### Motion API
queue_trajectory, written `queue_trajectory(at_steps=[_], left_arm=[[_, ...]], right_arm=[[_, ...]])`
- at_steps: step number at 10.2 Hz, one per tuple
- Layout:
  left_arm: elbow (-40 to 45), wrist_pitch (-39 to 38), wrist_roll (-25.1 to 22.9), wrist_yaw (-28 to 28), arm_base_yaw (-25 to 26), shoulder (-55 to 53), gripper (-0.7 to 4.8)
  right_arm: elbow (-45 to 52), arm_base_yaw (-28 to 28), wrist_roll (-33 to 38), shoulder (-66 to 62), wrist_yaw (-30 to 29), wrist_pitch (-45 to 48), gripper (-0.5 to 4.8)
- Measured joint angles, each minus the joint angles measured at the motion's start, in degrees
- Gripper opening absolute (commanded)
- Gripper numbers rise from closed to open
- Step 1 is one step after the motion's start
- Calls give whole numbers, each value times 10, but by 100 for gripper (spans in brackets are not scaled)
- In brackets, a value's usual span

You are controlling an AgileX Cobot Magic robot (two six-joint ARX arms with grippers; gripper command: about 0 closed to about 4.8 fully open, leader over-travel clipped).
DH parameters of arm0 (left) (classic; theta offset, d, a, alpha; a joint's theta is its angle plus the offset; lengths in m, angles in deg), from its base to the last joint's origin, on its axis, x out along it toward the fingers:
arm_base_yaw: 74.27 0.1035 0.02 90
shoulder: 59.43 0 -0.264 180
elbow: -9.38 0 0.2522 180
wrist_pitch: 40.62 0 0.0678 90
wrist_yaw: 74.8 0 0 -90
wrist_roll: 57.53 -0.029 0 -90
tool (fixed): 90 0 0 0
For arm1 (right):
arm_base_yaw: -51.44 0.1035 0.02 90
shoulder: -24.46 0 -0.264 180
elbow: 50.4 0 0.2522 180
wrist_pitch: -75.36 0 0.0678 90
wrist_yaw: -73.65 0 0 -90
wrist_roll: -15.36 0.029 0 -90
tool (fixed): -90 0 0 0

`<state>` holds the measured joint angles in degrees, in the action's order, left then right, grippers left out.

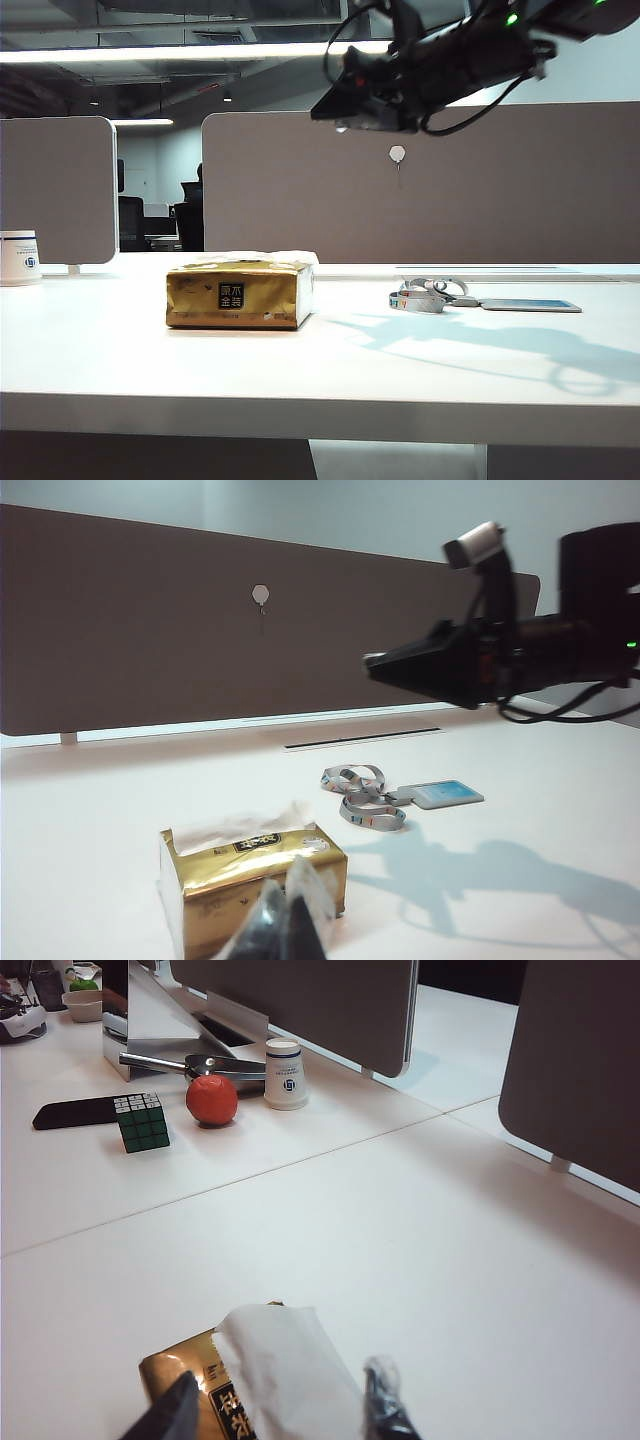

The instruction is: Pull out a tissue from the tissue box and use it to cover the ID card on the tabletop.

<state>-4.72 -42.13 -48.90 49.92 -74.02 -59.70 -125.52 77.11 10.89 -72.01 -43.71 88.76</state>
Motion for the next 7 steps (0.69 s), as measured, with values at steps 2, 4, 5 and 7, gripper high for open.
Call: queue_trajectory(at_steps=[2, 4, 5, 7], left_arm=[[0, 0, 0, 0, 0, 0, -6], [0, 0, 0, -2, 0, 0, -6], [0, 0, 0, -2, 0, 0, -6], [0, 0, 0, -2, 0, 0, -6]], right_arm=[[-68, 9, 3, -57, -22, -53, 217], [-132, 30, 3, -113, -41, -109, 235], [-154, 33, 2, -128, -41, -153, 235], [-163, 35, 3, -141, -41, -190, 235]])
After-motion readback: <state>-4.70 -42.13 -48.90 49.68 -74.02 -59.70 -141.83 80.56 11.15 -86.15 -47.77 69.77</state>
